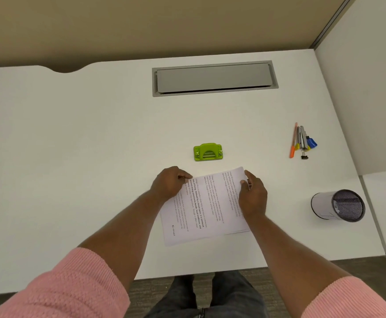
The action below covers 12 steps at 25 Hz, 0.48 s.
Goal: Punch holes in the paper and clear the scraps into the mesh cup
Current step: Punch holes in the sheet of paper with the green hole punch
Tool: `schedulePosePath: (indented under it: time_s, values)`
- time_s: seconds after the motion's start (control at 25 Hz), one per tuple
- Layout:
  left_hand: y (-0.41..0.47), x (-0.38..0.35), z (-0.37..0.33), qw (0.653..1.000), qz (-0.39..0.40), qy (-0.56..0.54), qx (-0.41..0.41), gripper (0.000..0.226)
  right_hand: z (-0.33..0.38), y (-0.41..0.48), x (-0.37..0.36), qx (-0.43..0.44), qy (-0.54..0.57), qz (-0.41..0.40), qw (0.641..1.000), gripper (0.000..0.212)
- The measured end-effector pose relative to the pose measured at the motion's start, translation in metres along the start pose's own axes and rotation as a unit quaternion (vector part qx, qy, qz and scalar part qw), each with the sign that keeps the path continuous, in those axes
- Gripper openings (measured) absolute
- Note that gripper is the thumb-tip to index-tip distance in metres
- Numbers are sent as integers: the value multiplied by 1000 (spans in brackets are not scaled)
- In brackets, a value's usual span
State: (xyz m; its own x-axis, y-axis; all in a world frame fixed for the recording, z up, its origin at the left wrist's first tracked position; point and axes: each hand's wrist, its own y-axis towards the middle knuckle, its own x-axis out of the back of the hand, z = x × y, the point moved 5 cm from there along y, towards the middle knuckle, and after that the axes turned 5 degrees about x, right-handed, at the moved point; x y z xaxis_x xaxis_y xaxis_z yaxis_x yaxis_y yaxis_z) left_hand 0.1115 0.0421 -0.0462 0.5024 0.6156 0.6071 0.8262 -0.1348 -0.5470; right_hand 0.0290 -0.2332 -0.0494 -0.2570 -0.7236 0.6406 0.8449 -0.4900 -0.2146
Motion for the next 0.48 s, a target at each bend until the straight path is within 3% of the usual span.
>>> schedulePosePath:
  time_s: [0.28, 0.48]
  values:
    - [-2, 3, 0, 1000, -14, -4, 16, 18, -5, 12, 13, -13, 3, -17, 1000, 38]
    - [-6, 12, 14, 991, -83, -92, 47, 19, -10, 20, 23, -57, 24, -36, 997, 37]
